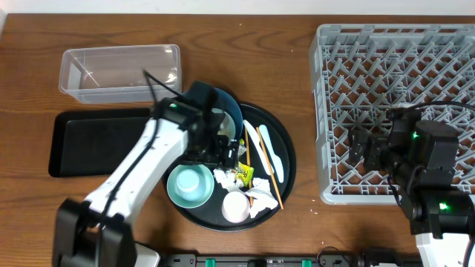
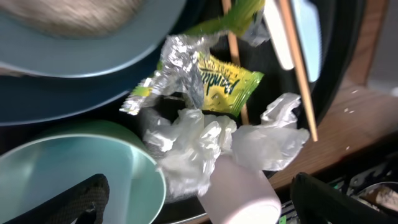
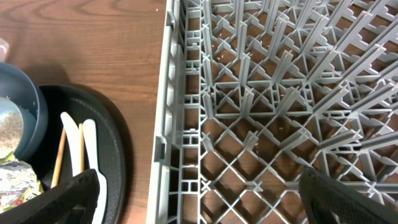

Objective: Sort waste into correct bins and load items into the dishwasher rack
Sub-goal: 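Grasp the silver and yellow snack wrappers with the left gripper, then carry the wrappers left and drop them into the clear bin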

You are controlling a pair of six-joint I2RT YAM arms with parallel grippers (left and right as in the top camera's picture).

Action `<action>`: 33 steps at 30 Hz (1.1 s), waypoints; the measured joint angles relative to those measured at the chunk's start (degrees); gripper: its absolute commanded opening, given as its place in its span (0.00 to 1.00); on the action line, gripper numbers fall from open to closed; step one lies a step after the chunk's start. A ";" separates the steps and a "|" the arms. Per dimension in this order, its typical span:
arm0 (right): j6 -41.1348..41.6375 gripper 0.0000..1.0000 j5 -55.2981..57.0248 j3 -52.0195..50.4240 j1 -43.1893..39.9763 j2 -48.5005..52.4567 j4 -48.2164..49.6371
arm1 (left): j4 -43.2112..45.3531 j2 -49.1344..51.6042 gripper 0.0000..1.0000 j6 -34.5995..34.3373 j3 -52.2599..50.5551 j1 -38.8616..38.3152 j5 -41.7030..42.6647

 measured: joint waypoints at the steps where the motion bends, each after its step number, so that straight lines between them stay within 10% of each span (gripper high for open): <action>1: 0.00 0.99 -0.02 0.00 0.00 0.00 0.00 | -0.04 1.16 0.89 -0.09 0.00 -0.46 0.00; 29: 0.00 0.99 -0.02 0.00 0.00 0.00 0.00 | -2.62 6.67 0.32 -0.35 0.00 -6.58 -2.49; 33: 0.00 0.99 0.00 0.00 0.00 0.00 0.00 | -2.58 6.67 0.06 -0.39 0.00 -6.56 -2.54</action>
